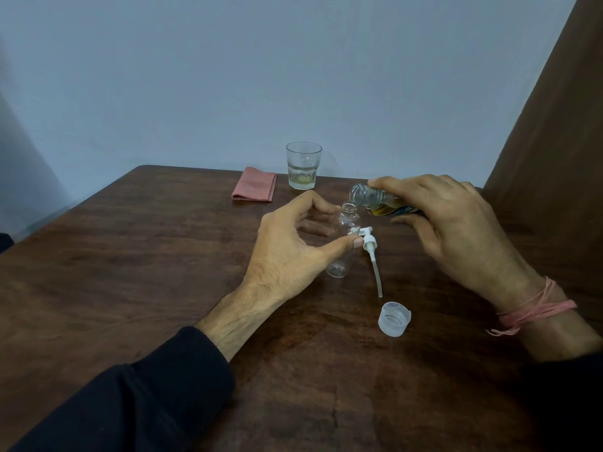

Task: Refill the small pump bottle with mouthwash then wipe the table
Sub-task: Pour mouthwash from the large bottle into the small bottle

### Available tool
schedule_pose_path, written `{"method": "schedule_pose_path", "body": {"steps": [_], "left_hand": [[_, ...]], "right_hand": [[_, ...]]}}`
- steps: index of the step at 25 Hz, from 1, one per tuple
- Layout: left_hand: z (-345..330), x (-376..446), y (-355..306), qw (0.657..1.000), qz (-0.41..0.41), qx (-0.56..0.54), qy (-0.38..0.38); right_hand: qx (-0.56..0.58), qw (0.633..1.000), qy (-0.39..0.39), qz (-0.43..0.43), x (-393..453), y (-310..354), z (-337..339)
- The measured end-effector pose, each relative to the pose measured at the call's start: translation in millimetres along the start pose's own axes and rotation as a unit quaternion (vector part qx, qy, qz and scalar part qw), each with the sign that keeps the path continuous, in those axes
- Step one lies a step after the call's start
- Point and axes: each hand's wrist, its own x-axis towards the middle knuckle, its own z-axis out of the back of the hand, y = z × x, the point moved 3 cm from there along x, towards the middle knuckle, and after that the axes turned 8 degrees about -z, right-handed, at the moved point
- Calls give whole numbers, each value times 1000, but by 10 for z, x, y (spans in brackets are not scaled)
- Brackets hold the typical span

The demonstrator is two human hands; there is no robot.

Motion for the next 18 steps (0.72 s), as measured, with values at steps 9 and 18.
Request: {"method": "schedule_pose_path", "body": {"steps": [9, 18], "left_hand": [[-10, -12, 9, 1000, 2, 3, -1], [-5, -3, 21, 1000, -4, -5, -3]], "right_hand": [[-13, 1000, -9, 9, -5, 1, 13], [-22, 999, -21, 20, -8, -4, 23]]}}
